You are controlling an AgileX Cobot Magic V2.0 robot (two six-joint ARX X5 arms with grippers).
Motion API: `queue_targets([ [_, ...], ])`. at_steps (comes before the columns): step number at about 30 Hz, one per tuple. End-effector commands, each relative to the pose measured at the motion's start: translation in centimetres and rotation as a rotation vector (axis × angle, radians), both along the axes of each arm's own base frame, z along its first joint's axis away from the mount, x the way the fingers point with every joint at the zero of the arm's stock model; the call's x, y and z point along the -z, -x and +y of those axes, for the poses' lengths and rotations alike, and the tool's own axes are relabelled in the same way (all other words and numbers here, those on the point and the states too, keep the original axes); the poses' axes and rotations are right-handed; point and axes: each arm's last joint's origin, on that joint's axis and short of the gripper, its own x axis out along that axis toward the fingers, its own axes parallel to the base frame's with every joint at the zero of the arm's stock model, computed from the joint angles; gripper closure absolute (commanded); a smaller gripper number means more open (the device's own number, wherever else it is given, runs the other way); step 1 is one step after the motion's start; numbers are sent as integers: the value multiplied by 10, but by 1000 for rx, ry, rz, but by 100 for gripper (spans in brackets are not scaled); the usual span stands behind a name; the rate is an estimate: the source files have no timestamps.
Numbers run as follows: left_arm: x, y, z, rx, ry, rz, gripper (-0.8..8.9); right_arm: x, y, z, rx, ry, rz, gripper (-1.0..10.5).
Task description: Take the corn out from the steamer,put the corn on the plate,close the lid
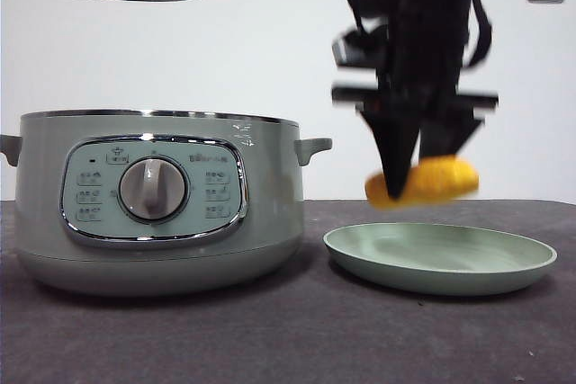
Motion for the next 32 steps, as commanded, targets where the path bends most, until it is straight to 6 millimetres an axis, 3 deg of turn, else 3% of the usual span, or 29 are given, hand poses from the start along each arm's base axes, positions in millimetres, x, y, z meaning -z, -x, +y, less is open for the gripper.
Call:
queue_targets([
  [1,-9,2,1,-4,34,-63,822,26,1,-2,20,10,-15,959],
  [7,-9,2,1,-4,34,-63,822,53,6,-5,21,-8,-43,957],
  [9,-9,2,1,-5,34,-63,822,56,7,-6,22,-6,-40,899],
  [13,-9,2,1,-5,35,-64,822,56,7,-6,22,-9,-44,653],
  [18,-10,1,1,-4,41,-75,822,53,8,-6,23,-10,-47,589],
  [22,-8,-4,-2,-9,56,-65,822,40,11,-9,23,-26,-72,590],
  [32,18,-42,-25,83,72,74,822,-34,40,-28,31,-129,-246,596],
])
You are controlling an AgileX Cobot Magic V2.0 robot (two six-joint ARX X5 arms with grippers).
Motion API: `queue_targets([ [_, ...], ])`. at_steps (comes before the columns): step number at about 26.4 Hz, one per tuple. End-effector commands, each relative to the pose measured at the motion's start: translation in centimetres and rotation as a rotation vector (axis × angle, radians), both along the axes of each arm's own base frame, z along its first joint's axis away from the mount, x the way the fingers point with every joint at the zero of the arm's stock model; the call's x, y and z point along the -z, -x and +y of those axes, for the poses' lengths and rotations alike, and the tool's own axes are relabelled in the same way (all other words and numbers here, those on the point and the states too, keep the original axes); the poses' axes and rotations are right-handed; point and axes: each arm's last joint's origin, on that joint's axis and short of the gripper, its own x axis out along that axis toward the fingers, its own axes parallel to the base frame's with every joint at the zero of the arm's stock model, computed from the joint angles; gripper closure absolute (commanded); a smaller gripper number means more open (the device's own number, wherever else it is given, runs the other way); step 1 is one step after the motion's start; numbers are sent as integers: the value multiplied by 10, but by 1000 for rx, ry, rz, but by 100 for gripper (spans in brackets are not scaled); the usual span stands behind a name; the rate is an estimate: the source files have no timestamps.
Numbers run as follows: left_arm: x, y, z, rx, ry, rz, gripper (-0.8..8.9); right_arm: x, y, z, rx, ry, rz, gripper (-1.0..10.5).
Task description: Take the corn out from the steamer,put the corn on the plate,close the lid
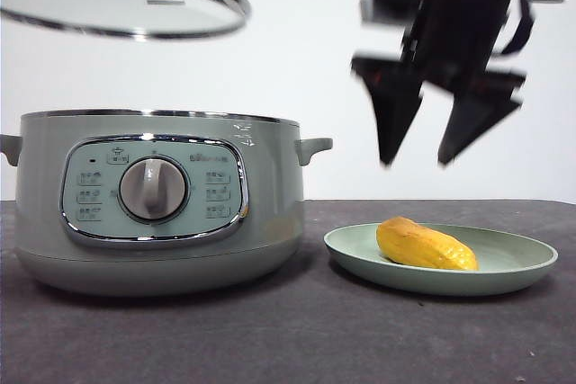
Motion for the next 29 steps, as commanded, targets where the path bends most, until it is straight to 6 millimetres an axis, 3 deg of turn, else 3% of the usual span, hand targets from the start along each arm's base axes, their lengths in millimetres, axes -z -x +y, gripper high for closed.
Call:
queue_targets([
  [1,1,-12,-8,19,44,-15,822,-15,9,-7,15,-21,-31,596],
  [7,23,-38,-22,27,18,49,822,-46,30,-25,32,-59,-99,599],
  [15,54,-63,-39,38,-21,139,822,-66,46,-50,88,-69,-130,600],
  [29,68,-55,-41,86,-73,286,822,-66,45,-54,104,-61,-121,600],
])
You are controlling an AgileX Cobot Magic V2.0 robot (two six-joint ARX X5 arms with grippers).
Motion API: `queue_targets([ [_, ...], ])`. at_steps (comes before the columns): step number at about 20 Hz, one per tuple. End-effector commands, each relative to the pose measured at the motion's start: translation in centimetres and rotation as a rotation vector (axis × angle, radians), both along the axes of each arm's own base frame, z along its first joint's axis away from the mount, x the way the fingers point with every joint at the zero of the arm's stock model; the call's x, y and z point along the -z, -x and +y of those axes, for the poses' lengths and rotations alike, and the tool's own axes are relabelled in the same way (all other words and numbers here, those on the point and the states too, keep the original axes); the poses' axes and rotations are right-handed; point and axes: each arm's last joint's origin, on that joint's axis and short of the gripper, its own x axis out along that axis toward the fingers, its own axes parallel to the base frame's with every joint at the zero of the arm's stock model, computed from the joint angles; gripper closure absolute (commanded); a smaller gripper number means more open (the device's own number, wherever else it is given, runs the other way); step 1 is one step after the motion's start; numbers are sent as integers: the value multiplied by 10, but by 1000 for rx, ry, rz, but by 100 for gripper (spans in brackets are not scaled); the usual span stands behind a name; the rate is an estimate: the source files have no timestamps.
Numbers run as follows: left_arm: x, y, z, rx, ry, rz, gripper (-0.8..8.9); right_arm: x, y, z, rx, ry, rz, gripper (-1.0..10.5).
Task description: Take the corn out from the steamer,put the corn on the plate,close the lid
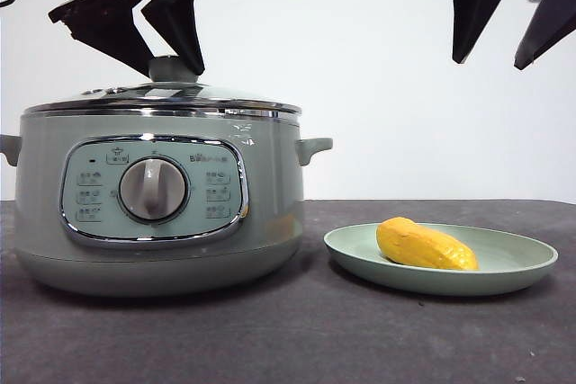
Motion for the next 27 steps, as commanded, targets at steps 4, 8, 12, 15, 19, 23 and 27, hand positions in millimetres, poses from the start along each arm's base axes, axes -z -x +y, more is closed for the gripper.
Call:
queue_targets([
  [4,6,3,1,-10,-103,6,822,2,0,0,5,-1,3,601],
  [8,5,3,1,-19,-112,-4,814,2,0,0,4,-2,4,600],
  [12,5,2,0,1,-87,-5,397,2,0,0,4,-3,4,600],
  [15,2,0,-1,-2,-67,-32,282,2,0,0,4,-4,2,601],
  [19,-5,6,2,-2,-58,-50,283,0,-1,1,-5,-6,-16,602],
  [23,-34,38,17,0,-29,-103,436,-11,7,-3,-20,-27,-71,609],
  [27,-62,79,38,4,-19,-212,822,-24,27,-11,-21,-82,-194,913],
])
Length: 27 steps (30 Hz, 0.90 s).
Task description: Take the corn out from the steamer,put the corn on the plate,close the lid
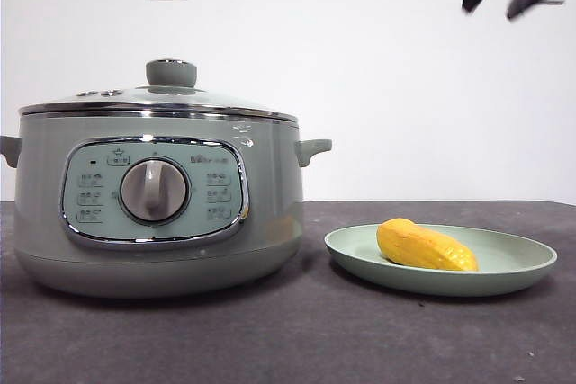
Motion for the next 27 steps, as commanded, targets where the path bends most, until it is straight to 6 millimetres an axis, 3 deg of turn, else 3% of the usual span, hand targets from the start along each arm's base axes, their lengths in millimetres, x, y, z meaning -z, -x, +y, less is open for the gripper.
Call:
queue_targets([
  [1,-3,19,10,-12,-16,-59,822,5,13,-5,-6,-29,-72,923],
  [4,12,43,25,-59,-1,-136,822,22,37,-17,-4,-84,-192,924],
  [8,61,70,41,-109,32,-188,822,56,68,-31,2,-151,-325,925],
  [12,84,83,48,-111,65,-241,822,71,81,-37,15,-200,-394,923],
  [27,87,85,49,-110,58,-230,816,72,82,-38,16,-197,-390,916],
])
